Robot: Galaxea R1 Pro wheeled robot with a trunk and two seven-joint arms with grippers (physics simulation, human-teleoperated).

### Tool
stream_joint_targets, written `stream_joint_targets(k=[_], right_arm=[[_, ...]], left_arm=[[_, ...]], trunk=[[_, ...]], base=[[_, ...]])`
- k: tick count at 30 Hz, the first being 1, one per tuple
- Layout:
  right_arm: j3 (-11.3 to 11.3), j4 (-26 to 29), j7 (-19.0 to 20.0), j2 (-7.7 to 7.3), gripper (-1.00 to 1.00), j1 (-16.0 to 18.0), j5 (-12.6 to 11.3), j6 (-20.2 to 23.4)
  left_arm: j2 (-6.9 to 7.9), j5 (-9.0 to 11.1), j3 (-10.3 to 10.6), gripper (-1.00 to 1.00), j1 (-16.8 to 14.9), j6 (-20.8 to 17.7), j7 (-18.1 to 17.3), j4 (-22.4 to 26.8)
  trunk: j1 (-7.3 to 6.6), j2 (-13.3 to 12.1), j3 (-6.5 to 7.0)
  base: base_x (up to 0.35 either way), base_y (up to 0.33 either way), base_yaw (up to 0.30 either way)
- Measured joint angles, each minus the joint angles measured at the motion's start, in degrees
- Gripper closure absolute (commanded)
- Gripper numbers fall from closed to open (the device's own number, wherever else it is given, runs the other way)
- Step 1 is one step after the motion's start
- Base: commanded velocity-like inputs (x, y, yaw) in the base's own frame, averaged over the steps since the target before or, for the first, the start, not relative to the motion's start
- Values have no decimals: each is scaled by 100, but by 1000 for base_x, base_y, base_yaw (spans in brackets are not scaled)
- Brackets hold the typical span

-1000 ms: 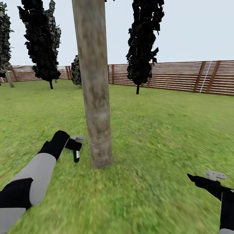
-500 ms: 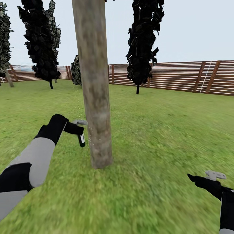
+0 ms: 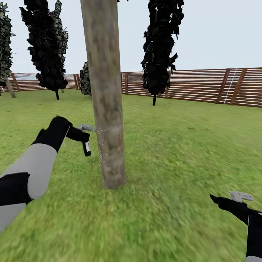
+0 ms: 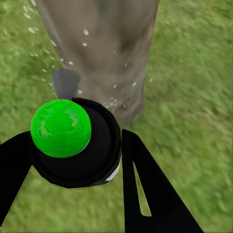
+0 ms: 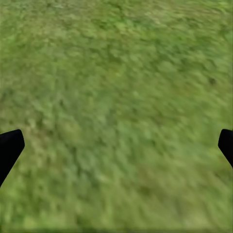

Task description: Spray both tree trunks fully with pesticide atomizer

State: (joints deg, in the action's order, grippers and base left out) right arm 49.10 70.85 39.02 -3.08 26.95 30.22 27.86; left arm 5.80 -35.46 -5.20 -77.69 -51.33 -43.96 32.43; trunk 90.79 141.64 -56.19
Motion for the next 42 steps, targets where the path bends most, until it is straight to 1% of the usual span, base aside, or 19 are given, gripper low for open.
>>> stream_joint_targets(k=[3,5,6,7,8,10,12,13,16,18,21,25,28,31,35,36,38,42], right_arm=[[0,-1,1,0,-100,-3,1,0],[-1,-1,1,0,-100,-3,-1,0],[-1,-1,0,0,-100,-3,0,0],[1,-1,0,0,-100,-3,0,0],[-1,-1,0,0,-100,0,0,0],[1,-1,0,0,-100,-2,0,0],[1,-1,1,0,-100,-4,1,0],[2,-1,2,0,-100,-2,-1,0],[3,-1,1,0,-100,-1,-1,0],[0,-1,2,0,-100,-1,-1,0],[-2,-1,3,0,-100,-3,-2,0],[1,-1,1,0,-100,-1,0,0],[1,-1,2,0,-100,-4,0,0],[3,-1,0,0,-100,-2,1,0],[3,-1,3,0,-100,0,-1,0],[3,-1,1,0,-100,-3,0,0],[3,-1,1,0,-100,-1,0,0],[2,0,2,0,-100,-3,1,0]], left_arm=[[0,6,3,100,-181,-2,-27,-3],[0,10,6,100,-297,-16,-129,-5],[0,4,8,100,-356,-51,-164,-5],[0,2,11,100,-474,-194,-206,-2],[0,2,45,100,-560,-293,-221,-1],[0,-1,152,100,-658,-358,-232,-2],[0,5,346,100,-785,-395,-251,-4],[0,8,380,100,-844,-402,-272,-3],[0,8,406,100,-956,-411,-324,-3],[0,10,412,100,-1095,-413,-359,-4],[0,4,415,100,-1182,-414,-366,-6],[0,7,414,100,-1382,-419,-368,-8],[0,12,414,100,-1558,-495,-368,-9],[0,10,415,100,-1606,-508,-368,-11],[-19,18,429,100,-1617,-507,-368,-202],[-22,14,436,100,-1614,-505,-368,-291],[-25,3,443,100,-1609,-489,-364,-641],[-33,6,443,100,-1595,-436,-352,-995]], trunk=[[0,0,0],[0,0,0],[0,0,0],[-1,1,1],[0,0,0],[0,0,0],[0,0,0],[0,0,0],[0,0,0],[0,0,0],[0,0,0],[0,0,0],[0,0,0],[0,0,0],[1,-1,-1],[1,-1,-1],[1,-1,-1],[1,-1,-1]], base=[[0,0,0],[0,0,0],[0,0,0],[0,0,0],[0,0,0],[0,0,0],[0,0,0],[0,0,0],[0,0,0],[0,0,0],[0,0,0],[0,0,0],[0,0,0],[0,0,0],[0,0,0],[0,0,0],[0,0,0],[0,0,0]])
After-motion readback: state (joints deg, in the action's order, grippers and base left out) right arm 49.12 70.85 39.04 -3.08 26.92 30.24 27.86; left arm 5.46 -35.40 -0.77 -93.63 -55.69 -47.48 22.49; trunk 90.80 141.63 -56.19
